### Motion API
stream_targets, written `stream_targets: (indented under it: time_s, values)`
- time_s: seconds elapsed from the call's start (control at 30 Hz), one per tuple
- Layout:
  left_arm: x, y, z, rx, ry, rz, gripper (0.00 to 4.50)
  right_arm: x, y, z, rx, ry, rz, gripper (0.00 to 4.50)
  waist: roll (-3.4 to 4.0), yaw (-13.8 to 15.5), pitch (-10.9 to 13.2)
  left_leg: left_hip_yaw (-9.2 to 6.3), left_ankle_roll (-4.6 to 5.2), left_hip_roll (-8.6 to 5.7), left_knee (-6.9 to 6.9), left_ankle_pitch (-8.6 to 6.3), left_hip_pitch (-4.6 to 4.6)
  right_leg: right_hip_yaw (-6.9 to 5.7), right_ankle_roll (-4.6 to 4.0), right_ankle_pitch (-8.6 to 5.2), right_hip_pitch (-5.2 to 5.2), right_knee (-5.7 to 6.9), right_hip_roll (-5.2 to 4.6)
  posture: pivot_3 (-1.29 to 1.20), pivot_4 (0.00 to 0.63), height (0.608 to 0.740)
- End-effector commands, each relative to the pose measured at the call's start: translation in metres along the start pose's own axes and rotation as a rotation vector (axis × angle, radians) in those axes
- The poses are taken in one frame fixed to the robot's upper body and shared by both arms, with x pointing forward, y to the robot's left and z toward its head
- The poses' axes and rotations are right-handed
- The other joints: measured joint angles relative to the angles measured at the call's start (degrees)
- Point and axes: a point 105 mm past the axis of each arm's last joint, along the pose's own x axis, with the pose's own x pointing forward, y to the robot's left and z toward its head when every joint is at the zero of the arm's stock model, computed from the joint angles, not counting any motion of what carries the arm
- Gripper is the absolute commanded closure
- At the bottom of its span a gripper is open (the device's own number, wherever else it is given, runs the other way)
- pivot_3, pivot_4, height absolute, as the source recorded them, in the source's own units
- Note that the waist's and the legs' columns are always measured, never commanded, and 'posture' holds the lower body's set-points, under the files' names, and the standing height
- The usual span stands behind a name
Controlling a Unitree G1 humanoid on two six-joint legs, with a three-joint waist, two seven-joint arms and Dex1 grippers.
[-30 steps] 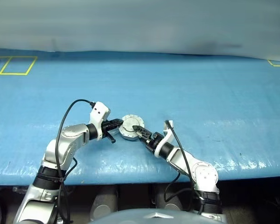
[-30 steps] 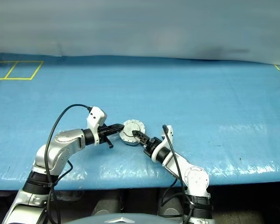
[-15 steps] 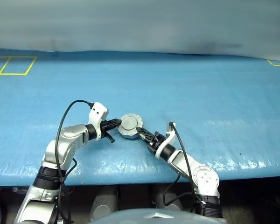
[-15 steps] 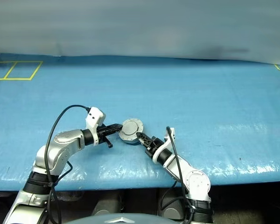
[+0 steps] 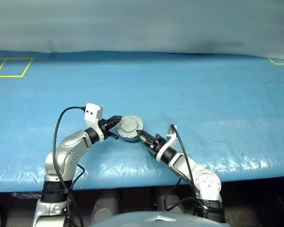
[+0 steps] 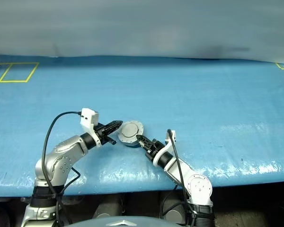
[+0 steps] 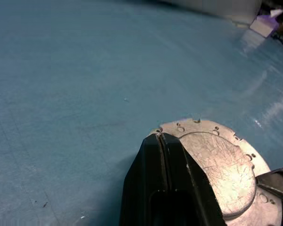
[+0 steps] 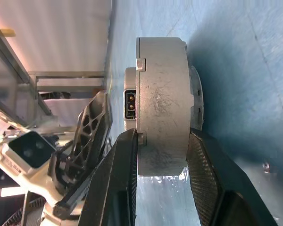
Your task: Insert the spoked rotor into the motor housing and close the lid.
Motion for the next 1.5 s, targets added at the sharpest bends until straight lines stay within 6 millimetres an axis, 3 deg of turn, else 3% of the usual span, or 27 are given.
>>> stream_targets:
  time_s: [0.03, 0.13, 0.23, 0.6, 0.63, 0.8, 1.1, 1.5]
  values:
    - [-0.014, -0.01, 0.008, -0.156, -0.107, -0.011, 4.5, 0.004, 0.033, 0.009, 0.059, -0.076, 0.153, 3.35, -0.02, 0.05, 0.01, 0.0, 0.0, -0.01, 0.01, 0.0, -0.01, 0.0, 0.01, 0.0, 0.02, -0.04, 0.0, 0.0, 0.15, 0.74]
    - [-0.022, -0.012, -0.002, -0.341, -0.173, 0.01, 4.5, 0.005, 0.041, 0.015, 0.061, -0.094, 0.187, 3.35, -0.03, 0.03, 0.02, 0.02, 0.02, -0.02, 0.06, -0.01, -0.03, 0.01, 0.04, 0.02, 0.06, -0.13, -0.01, 0.0, 0.15, 0.74]
    - [-0.025, -0.015, -0.01, -0.508, -0.239, 0.021, 3.87, 0.009, 0.049, 0.02, 0.06, -0.098, 0.206, 3.35, -0.08, 0.08, 0.05, 0.01, 0.03, -0.02, 0.12, -0.02, -0.07, 0.0, 0.05, 0.03, 0.06, -0.16, 0.0, 0.0, 0.15, 0.74]
    - [-0.023, -0.02, -0.014, -0.831, -0.382, -0.013, 0.16, 0.026, 0.069, 0.025, 0.037, -0.076, 0.261, 3.35, -0.08, 0.11, 0.07, 0.0, 0.08, -0.03, 0.15, -0.05, -0.11, 0.0, 0.02, 0.05, 0.09, -0.25, 0.03, 0.0, 0.15, 0.74]
    - [-0.022, -0.02, -0.014, -0.842, -0.386, -0.022, 0.01, 0.027, 0.07, 0.025, 0.034, -0.073, 0.262, 3.35, -0.08, 0.1, 0.07, 0.0, 0.08, -0.03, 0.14, -0.05, -0.11, 0.0, 0.02, 0.05, 0.09, -0.25, 0.03, 0.0, 0.15, 0.74]
    - [-0.018, -0.029, -0.017, -0.904, -0.389, -0.085, 0.0, 0.028, 0.078, 0.028, 0.004, -0.065, 0.282, 3.35, -0.08, 0.09, 0.07, 0.0, 0.08, -0.03, 0.18, -0.05, -0.11, 0.0, 0.02, 0.05, 0.1, -0.25, 0.03, 0.0, 0.15, 0.74]
    - [-0.02, -0.044, -0.008, -0.983, -0.413, -0.224, 0.0, 0.037, 0.097, 0.015, -0.023, -0.018, 0.324, 3.35, -0.07, 0.01, 0.06, 0.0, 0.09, -0.03, 0.16, -0.05, -0.1, 0.01, 0.01, 0.05, 0.1, -0.25, 0.04, 0.0, 0.15, 0.74]
    - [-0.021, -0.038, -0.005, -1.063, -0.468, -0.216, 0.0, 0.036, 0.111, -0.005, -0.046, 0.063, 0.37, 3.35, -0.07, 0.06, 0.06, 0.0, 0.09, -0.03, 0.19, -0.05, -0.11, 0.01, 0.01, 0.06, 0.12, -0.25, 0.04, 0.0, 0.15, 0.74]
